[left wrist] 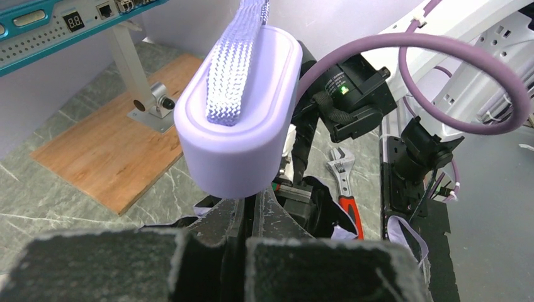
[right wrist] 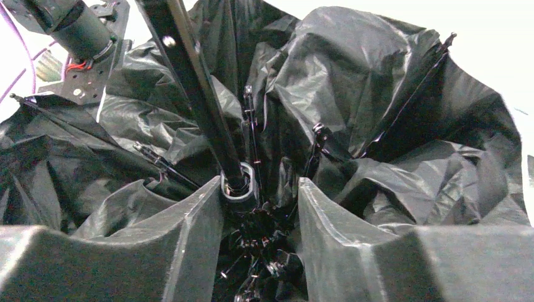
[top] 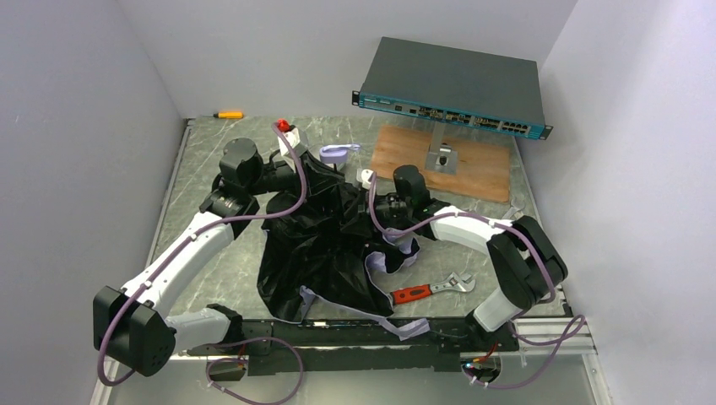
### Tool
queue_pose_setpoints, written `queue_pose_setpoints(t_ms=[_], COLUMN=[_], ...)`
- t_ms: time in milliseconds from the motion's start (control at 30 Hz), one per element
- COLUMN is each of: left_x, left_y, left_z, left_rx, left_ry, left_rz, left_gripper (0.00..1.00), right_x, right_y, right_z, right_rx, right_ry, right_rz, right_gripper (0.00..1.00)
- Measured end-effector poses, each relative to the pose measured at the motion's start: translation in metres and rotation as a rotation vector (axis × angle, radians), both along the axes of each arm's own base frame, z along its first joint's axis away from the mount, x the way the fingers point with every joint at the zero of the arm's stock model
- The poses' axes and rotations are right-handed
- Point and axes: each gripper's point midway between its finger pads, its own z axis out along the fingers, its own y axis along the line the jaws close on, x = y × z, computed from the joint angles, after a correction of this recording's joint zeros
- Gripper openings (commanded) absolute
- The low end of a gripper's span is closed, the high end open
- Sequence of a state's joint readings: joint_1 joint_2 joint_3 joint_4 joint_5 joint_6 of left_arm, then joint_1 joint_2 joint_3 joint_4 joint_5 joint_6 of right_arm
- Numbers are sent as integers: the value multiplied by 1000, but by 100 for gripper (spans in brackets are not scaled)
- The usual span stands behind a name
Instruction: Open the umbrella
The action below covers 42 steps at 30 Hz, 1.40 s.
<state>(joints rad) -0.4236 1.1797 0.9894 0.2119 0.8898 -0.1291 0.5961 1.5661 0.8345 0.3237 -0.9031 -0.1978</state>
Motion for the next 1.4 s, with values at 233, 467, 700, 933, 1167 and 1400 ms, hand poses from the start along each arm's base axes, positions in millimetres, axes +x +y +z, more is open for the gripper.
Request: queue_pose_setpoints(t_ms=[233, 467, 700, 933, 1167, 1400], left_x=[4, 10, 17, 14, 19, 13], left_y=[5, 11, 22, 25, 19, 13], left_z=[0, -1, 32, 75, 62, 59], left_rx=[4, 33, 83, 64, 80, 73], left_ry=[2, 0, -126, -223, -174, -130], left_rz=[17, 42, 108, 115, 86, 29], left_gripper=[2, 60, 70, 63, 34, 0], right_x=[-3, -2, -2, -3, -4, -6], right_y=[4, 7, 7, 7, 7, 6], right_z=[-5, -5, -5, -5, -5, -5], right_rx=[7, 10, -3, -13, -18, -25], right_ry=[13, -19, -21, -34, -54, -70], right_rz=[26, 47, 63, 79, 103, 122], right_gripper=[17, 0, 0, 0, 0, 0])
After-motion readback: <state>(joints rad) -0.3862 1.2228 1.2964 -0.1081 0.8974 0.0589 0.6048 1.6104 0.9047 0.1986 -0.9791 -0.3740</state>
